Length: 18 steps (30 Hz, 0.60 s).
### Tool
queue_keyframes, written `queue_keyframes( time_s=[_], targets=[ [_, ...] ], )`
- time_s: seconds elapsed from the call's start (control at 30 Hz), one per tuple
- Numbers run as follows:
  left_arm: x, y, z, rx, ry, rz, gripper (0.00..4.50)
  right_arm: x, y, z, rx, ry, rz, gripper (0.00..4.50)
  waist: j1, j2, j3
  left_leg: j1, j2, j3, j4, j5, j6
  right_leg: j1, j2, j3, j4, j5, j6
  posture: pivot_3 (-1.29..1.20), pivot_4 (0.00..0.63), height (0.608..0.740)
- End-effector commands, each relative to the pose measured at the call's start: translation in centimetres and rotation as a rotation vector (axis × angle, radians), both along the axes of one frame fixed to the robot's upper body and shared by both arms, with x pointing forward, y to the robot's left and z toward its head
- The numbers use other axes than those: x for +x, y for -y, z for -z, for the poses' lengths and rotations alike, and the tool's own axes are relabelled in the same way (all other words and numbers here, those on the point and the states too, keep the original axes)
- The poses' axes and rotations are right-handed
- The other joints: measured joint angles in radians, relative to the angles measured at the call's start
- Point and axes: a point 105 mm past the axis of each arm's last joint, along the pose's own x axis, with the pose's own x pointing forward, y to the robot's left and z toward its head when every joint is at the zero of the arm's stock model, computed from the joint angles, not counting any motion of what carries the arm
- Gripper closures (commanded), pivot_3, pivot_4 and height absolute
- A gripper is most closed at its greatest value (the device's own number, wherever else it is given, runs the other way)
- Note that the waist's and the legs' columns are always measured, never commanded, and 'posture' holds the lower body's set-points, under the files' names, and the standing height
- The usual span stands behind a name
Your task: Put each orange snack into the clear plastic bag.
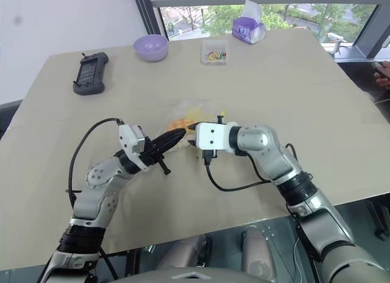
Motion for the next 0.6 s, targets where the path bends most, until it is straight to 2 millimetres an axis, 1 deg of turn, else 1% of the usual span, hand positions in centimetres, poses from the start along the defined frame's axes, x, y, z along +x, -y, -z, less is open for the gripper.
queue_keyframes(
  time_s=[0.03, 0.27, 0.53, 0.6],
  targets=[
    [-0.4, -0.2, -1.4, -0.012, 0.054, -0.004, 4.50, 0.5, 0.5, -1.3, 0.022, 0.039, 0.019, 2.75, 0.001, 0.000, 0.000, 0.000, 0.000, 0.000, 0.000, 0.000, 0.000, 0.000, 0.000, 0.000, 0.000, 0.000, 0.000, 0.00, 0.150, 0.736],
    [-0.5, -0.2, -1.4, -0.012, 0.047, -0.005, 4.50, 1.1, 1.0, -1.5, 0.020, 0.041, 0.040, 2.75, 0.000, 0.000, 0.000, 0.000, 0.000, 0.000, 0.000, 0.000, 0.000, 0.000, 0.000, 0.000, 0.000, 0.000, 0.000, 0.00, 0.150, 0.736],
    [-0.5, -0.1, -1.5, -0.015, 0.045, -0.008, 4.50, 0.8, 0.4, -2.2, 0.044, 0.039, 0.024, 2.75, 0.001, 0.000, 0.000, 0.000, 0.000, 0.000, 0.000, 0.000, 0.000, 0.000, 0.000, 0.000, 0.000, 0.000, 0.000, 0.00, 0.150, 0.736],
    [-0.5, -0.1, -1.5, -0.016, 0.044, -0.010, 4.50, 0.8, 0.4, -2.3, 0.045, 0.038, 0.022, 3.28, 0.001, 0.000, 0.000, 0.000, 0.000, 0.000, 0.000, 0.000, 0.000, 0.000, 0.000, 0.000, 0.000, 0.000, 0.000, 0.00, 0.150, 0.736]
  ],
)
